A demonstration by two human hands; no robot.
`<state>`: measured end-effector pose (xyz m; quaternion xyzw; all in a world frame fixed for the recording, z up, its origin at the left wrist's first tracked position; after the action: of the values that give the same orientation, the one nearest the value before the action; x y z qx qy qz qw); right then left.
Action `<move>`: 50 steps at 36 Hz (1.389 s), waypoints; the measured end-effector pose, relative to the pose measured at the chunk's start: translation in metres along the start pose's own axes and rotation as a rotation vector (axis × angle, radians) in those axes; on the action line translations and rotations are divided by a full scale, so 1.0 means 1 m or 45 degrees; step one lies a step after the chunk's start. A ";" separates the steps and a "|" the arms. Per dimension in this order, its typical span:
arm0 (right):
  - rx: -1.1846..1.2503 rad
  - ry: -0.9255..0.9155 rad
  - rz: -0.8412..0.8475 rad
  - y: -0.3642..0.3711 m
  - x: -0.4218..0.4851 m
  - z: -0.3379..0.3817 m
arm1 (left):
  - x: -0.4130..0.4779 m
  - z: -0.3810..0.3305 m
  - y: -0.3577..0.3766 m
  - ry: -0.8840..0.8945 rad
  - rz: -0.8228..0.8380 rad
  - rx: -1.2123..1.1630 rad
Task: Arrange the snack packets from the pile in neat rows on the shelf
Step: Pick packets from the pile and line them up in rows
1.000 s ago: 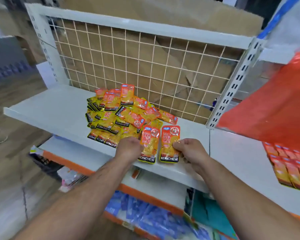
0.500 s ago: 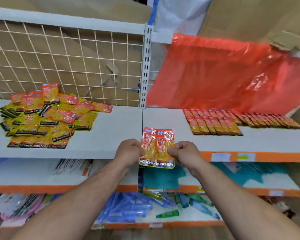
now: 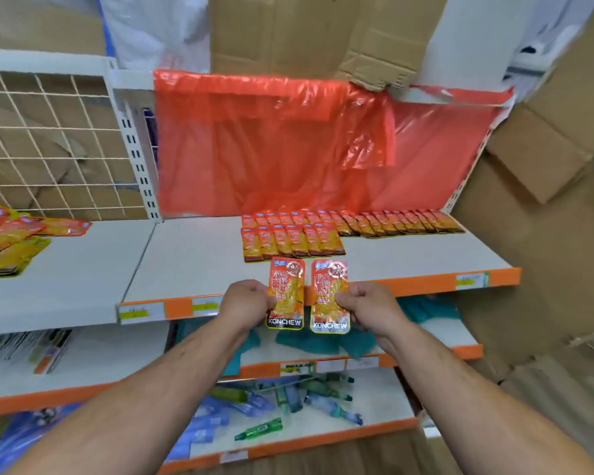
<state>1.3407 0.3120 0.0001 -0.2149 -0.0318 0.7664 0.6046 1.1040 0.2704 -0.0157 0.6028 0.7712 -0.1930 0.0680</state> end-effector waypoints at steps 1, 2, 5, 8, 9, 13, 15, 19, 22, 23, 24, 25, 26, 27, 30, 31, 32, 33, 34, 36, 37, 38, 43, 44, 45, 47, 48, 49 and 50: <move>0.006 0.014 -0.003 -0.011 0.000 -0.004 | 0.001 -0.002 0.011 -0.008 0.001 0.005; 0.005 0.024 -0.001 -0.022 0.001 -0.008 | 0.002 -0.005 0.021 -0.009 0.003 0.015; 0.038 0.028 0.023 -0.046 0.005 -0.011 | 0.011 -0.019 0.047 0.003 0.005 0.029; 0.083 0.035 0.014 -0.066 0.014 -0.014 | 0.023 -0.033 0.071 0.024 0.020 0.035; 0.096 0.039 0.012 -0.071 0.017 -0.016 | 0.027 -0.037 0.079 0.025 0.030 0.036; 0.128 0.052 0.006 -0.092 0.035 -0.020 | 0.052 -0.047 0.109 0.012 0.077 0.046; 0.112 0.053 -0.021 -0.106 0.052 -0.020 | 0.069 -0.053 0.121 0.013 0.084 0.062; 0.085 0.058 -0.058 -0.129 0.087 -0.019 | 0.107 -0.072 0.140 0.035 0.054 0.058; 0.040 0.076 -0.078 -0.145 0.112 -0.018 | 0.136 -0.085 0.152 0.049 0.033 0.082; 0.037 0.074 -0.076 -0.150 0.121 -0.017 | 0.145 -0.089 0.155 0.051 0.022 0.096; 0.032 0.070 -0.074 -0.155 0.130 -0.016 | 0.154 -0.091 0.157 0.048 0.011 0.114; 0.020 0.064 -0.071 -0.159 0.140 -0.015 | 0.164 -0.094 0.160 0.049 0.004 0.133; 0.005 0.064 -0.068 -0.163 0.148 -0.013 | 0.172 -0.096 0.163 0.052 0.002 0.164; -0.009 0.062 -0.062 -0.165 0.158 -0.012 | 0.180 -0.098 0.165 0.056 0.002 0.199; -0.033 0.053 -0.062 -0.169 0.182 -0.012 | 0.199 -0.098 0.170 0.050 0.003 0.268; -0.043 0.058 -0.051 -0.169 0.191 -0.014 | 0.205 -0.096 0.170 0.046 -0.019 0.300; -0.063 0.068 -0.032 -0.168 0.196 -0.015 | 0.208 -0.094 0.170 0.040 -0.051 0.339; -0.079 0.071 -0.004 -0.166 0.202 -0.016 | 0.210 -0.093 0.169 0.035 -0.089 0.386; -0.092 0.065 0.023 -0.165 0.207 -0.014 | 0.211 -0.093 0.168 0.042 -0.127 0.442; -0.106 0.051 0.061 -0.165 0.218 -0.012 | 0.211 -0.098 0.169 0.073 -0.193 0.560; -0.113 0.042 0.082 -0.166 0.224 -0.012 | 0.212 -0.101 0.169 0.085 -0.214 0.597; -0.121 0.033 0.108 -0.166 0.229 -0.012 | 0.212 -0.102 0.171 0.087 -0.223 0.621; -0.127 0.028 0.268 -0.163 0.242 -0.018 | 0.209 -0.099 0.176 0.030 -0.292 0.734; -0.138 0.025 0.286 -0.163 0.244 -0.018 | 0.208 -0.100 0.177 0.024 -0.308 0.744; -0.157 0.019 0.299 -0.163 0.247 -0.019 | 0.208 -0.102 0.178 0.020 -0.325 0.755; -0.204 -0.003 0.321 -0.164 0.254 -0.021 | 0.207 -0.107 0.178 0.009 -0.369 0.785; -0.220 -0.019 0.333 -0.163 0.256 -0.022 | 0.206 -0.108 0.177 -0.006 -0.394 0.797; -0.225 -0.032 0.350 -0.162 0.258 -0.023 | 0.204 -0.107 0.177 -0.024 -0.420 0.812; -0.227 -0.036 0.370 -0.160 0.258 -0.025 | 0.202 -0.107 0.176 -0.047 -0.439 0.822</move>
<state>1.4507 0.5919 -0.0480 -0.2592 -0.0769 0.8427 0.4655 1.2330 0.5282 -0.0239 0.4506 0.7596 -0.4459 -0.1455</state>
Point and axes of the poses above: each hand's wrist, its own x-axis towards the middle knuckle, its own y-axis out of the palm, z = x × y, the point moved 8 cm from there along x, towards the middle knuckle, and after that the axes turned 6 degrees about z, right-handed, at the moved point
